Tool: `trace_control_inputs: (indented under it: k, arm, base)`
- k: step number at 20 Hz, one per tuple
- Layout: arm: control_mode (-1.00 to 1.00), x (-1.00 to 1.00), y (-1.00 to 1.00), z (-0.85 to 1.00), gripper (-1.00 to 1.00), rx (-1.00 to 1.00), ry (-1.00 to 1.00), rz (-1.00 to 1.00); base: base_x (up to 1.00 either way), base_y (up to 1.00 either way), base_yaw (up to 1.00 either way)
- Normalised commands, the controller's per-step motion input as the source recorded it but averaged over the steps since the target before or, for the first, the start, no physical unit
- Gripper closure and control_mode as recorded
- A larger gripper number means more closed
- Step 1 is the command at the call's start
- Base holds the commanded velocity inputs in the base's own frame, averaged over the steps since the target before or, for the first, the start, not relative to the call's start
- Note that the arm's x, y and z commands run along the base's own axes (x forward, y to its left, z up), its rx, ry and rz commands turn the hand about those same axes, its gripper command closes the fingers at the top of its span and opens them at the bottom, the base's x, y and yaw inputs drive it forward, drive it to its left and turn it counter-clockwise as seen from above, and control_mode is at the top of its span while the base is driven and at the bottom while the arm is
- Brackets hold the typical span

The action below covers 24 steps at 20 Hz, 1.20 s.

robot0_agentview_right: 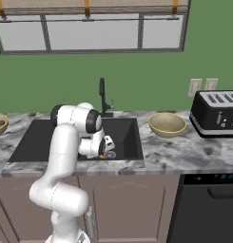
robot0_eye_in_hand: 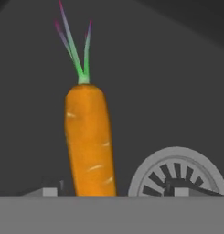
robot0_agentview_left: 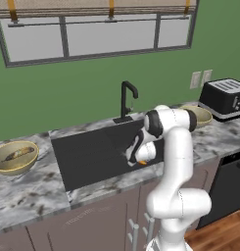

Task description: Pick the bananas from the cabinet and place them in one bowl. Pick the carrot from the sink and place it in the other bowl.

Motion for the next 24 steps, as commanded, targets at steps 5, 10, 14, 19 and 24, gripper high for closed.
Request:
trace_control_inputs:
  k: [5,10,14,19,24]
  arm:
    - [-1.00,-0.02,0.02,-0.05,1.00,0.01,0.01,0.00]
    - [-1.00,-0.07,0.00,0.58,1.00,0.05,0.00,-0.05]
    - [-1.00,-0.09,-0.01,0.92,1.00,0.05,0.02,-0.03]
    - [-1.00,-0.22,-0.06,1.00,1.00,0.02,0.04,0.00]
    - [-1.00,-0.86,-0.02,0.88,1.00,-0.05,0.05,0.05]
  base:
    - [0.00,0.00,0.00]
    - [0.00,0.00,0.00]
    - [0.00,0.00,0.00]
    - [0.00,0.00,0.00]
    - [0.00,0.00,0.00]
